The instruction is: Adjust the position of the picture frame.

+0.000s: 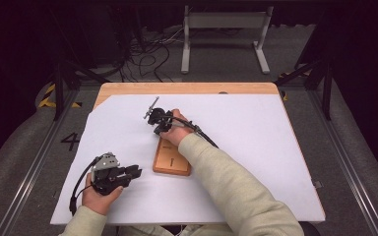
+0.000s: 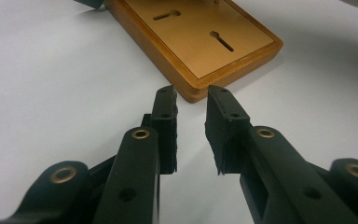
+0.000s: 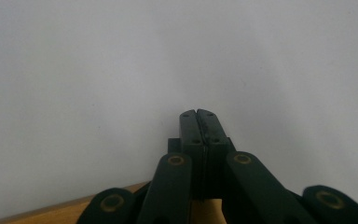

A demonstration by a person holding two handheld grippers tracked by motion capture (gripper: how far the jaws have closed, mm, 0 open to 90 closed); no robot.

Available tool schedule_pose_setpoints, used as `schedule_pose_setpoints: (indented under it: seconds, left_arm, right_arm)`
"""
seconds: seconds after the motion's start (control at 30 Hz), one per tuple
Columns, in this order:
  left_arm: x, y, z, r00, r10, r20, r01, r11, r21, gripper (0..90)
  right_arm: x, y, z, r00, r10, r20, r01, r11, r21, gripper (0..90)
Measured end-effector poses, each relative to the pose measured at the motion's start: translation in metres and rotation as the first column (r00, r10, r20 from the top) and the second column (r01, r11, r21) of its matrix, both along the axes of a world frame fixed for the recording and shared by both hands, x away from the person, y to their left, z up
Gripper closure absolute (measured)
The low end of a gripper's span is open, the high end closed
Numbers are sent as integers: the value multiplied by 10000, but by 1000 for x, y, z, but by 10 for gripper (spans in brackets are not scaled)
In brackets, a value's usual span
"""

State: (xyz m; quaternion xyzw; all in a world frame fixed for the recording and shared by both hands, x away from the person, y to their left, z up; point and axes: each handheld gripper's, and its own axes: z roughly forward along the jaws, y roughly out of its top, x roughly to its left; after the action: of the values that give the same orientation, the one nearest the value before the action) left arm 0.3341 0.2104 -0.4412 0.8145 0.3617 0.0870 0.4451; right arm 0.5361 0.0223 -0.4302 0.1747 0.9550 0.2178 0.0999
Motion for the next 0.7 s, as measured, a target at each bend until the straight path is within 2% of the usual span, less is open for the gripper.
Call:
schedule_pose_setpoints:
  seconds: [0.17,0.23,0.4,0.7]
  left_arm:
    - [1,-1,-1,10000,-85,1,85,9999,57,738]
    - [2,-2,-1,9999,-107,-2,107,9999,74,738]
    - [4,-7,-3,9997,-187,-173,190,9997,150,739]
    - [10,-20,-2,9937,-839,-741,865,9957,329,842]
  right_arm:
    - [3,-11,2,9995,-239,-225,232,9993,-285,900]
    - [3,-22,2,9989,-370,-287,358,9985,-411,900]
    - [-1,-52,3,9957,-741,-549,727,9970,-280,900]
    - [-27,-102,4,9860,-1503,-723,1478,9883,-379,900]
